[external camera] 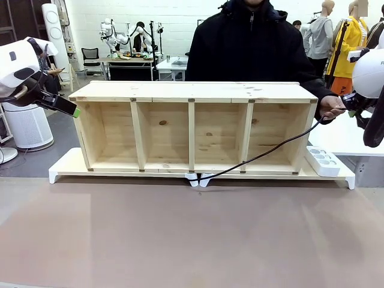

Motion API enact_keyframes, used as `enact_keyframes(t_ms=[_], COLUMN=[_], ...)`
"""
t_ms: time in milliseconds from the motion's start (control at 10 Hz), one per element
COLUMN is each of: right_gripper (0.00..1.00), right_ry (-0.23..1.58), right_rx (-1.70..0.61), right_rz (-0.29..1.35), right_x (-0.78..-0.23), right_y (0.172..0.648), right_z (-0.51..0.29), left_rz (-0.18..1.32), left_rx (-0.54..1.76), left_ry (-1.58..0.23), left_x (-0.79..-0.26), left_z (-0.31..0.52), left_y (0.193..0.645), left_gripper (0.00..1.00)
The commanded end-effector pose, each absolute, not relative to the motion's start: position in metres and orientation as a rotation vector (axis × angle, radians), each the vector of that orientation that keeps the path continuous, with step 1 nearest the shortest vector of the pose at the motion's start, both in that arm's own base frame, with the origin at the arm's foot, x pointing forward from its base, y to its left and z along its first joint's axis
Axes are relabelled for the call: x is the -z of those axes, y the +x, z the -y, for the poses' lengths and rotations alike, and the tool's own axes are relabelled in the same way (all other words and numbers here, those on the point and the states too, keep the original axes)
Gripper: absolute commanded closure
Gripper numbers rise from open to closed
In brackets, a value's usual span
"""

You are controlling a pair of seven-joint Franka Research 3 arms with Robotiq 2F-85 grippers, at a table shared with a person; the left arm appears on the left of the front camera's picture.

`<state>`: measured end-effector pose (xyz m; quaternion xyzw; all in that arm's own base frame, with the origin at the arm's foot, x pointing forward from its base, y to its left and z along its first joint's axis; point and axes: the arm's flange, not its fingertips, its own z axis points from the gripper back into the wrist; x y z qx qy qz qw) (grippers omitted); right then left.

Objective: Perform cable management.
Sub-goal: Release the Power Cable when the human grasps it.

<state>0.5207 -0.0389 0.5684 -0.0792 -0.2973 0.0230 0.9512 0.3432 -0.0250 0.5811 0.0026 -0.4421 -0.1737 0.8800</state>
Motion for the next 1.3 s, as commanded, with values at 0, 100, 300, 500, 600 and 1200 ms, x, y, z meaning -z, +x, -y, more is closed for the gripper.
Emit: enact_keyframes(t_ms=[0, 100, 300, 500, 600, 1200], right_gripper=[0.87, 0.87, 0.68, 0.49, 0.33, 0.00], right_ry=[-0.158, -0.158, -0.157, -0.159, -0.161, -0.162], right_rx=[-0.043, -0.043, -0.041, -0.041, -0.040, -0.047], right_rz=[0.613, 0.613, 0.602, 0.602, 0.602, 0.605], right_x=[-0.5688, -0.5688, -0.5683, -0.5679, -0.5685, -0.5685], right_y=[0.5186, 0.5186, 0.5208, 0.5201, 0.5204, 0.5207], right_z=[0.0418, 0.0418, 0.0389, 0.0394, 0.0395, 0.0387], left_rz=[0.929, 0.929, 0.929, 0.929, 0.929, 0.929], left_rx=[0.361, 0.361, 0.361, 0.361, 0.361, 0.361], left_ry=[0.004, 0.004, 0.004, 0.004, 0.004, 0.004], left_x=[-0.5809, -0.5809, -0.5809, -0.5809, -0.5809, -0.5809], left_z=[0.0243, 0.0243, 0.0243, 0.0243, 0.0243, 0.0243], left_y=[0.3437, 0.3437, 0.3437, 0.3437, 0.3437, 0.3437], left_gripper=[0.00, 0.00, 0.00, 0.00, 0.00, 0.00])
